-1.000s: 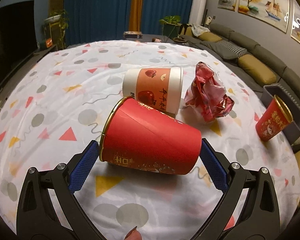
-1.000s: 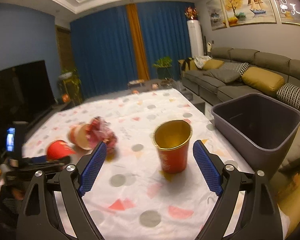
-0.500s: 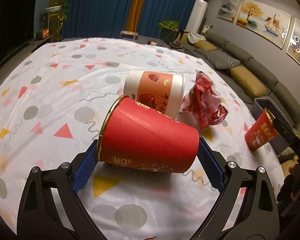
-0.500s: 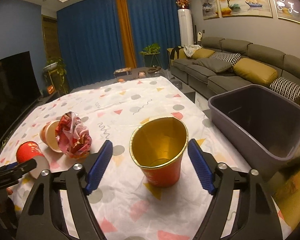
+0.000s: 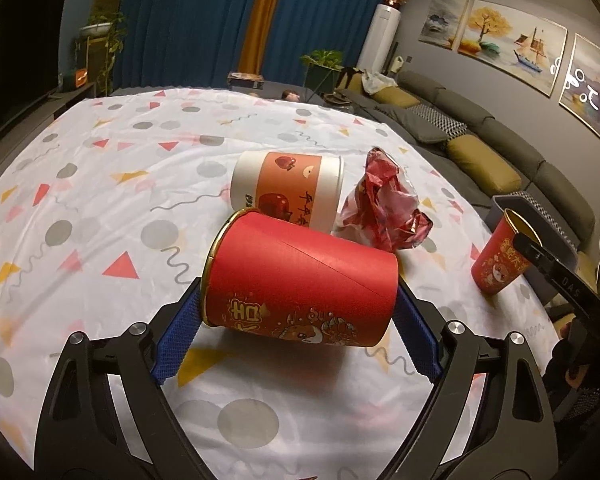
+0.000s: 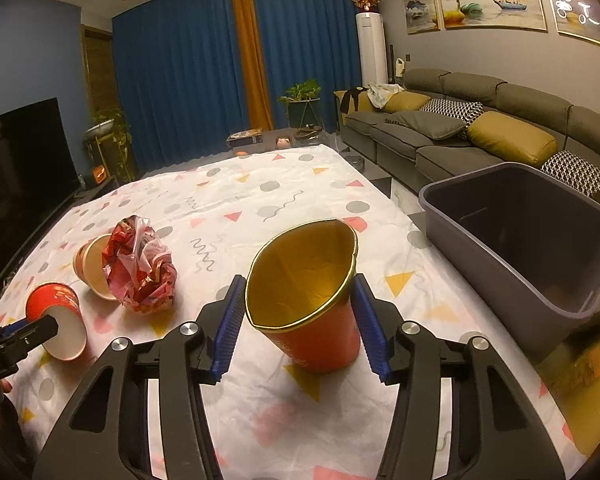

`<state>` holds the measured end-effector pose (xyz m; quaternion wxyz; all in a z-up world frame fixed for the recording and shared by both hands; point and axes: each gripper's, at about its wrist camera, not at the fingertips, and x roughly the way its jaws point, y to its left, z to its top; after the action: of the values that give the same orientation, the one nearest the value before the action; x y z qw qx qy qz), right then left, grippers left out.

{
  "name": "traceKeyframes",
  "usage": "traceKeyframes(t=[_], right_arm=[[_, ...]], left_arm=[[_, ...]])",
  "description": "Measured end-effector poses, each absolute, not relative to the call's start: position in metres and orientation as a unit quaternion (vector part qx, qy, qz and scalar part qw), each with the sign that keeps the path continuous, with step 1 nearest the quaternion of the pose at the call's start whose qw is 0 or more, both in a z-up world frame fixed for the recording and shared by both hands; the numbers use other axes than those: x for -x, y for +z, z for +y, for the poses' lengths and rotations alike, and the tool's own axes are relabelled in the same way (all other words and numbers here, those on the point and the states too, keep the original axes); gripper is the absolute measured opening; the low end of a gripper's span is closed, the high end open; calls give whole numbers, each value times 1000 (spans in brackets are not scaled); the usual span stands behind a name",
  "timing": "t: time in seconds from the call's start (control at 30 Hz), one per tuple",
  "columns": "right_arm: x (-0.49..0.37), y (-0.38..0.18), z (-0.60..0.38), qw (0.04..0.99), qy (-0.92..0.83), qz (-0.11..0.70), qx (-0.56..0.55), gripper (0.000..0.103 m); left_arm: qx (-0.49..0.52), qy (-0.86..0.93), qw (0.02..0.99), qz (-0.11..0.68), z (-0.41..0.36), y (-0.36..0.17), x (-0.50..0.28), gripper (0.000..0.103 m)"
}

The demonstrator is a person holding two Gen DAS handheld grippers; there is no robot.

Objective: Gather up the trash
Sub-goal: 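Carry both red cups over the grey bin with both tools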

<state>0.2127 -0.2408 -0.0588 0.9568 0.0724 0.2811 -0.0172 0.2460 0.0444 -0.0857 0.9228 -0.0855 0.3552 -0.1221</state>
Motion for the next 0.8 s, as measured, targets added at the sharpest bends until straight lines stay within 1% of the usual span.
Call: traceKeyframes(t=[0.37,0.8], right_arm=[[-196,-48,-240,961,-11,266,-80,52],[-167,-26,-238,968,14,240,-78,52]], left_arm=[[87,-127,925,347,44,-83,-241,87],[74,-117,935,326,35,-62,-225,87]])
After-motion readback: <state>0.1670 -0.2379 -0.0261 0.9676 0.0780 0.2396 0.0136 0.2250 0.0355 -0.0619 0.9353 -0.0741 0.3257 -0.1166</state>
